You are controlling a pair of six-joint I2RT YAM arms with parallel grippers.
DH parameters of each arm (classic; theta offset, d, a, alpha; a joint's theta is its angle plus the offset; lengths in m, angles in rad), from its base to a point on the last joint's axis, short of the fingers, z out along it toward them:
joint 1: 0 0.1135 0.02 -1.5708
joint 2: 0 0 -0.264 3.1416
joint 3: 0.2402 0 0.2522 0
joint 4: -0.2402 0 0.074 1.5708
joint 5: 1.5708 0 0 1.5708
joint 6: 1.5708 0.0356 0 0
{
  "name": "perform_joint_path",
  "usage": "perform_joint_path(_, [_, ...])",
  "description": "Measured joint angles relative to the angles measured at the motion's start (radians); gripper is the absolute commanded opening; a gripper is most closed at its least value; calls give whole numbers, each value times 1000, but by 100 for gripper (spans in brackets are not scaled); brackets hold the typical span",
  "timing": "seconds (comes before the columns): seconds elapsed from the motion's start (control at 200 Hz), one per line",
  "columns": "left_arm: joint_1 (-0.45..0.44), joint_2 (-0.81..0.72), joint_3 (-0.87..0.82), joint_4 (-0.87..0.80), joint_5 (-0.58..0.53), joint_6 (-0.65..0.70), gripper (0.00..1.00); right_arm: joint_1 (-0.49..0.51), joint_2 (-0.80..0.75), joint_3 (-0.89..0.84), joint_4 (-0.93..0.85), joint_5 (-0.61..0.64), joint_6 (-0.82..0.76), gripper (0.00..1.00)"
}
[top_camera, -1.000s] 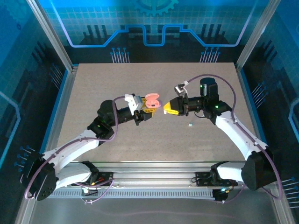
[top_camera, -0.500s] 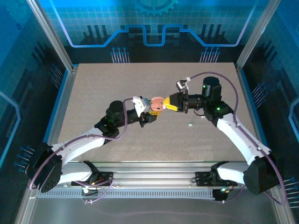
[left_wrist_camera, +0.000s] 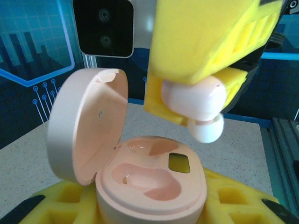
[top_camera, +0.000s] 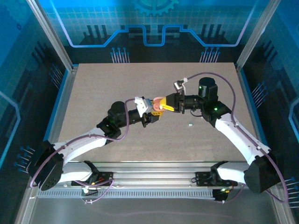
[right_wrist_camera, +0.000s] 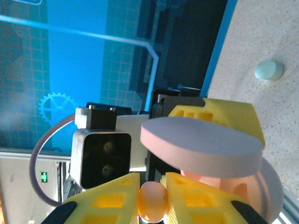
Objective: Insert wireless bluetooth earbuds into charging case
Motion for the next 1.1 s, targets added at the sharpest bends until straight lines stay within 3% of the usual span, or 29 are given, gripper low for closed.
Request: perform_joint_path(1.096, [-21,45,13,21,-4,-4,35,114,-4,151,-381,326,-299,23])
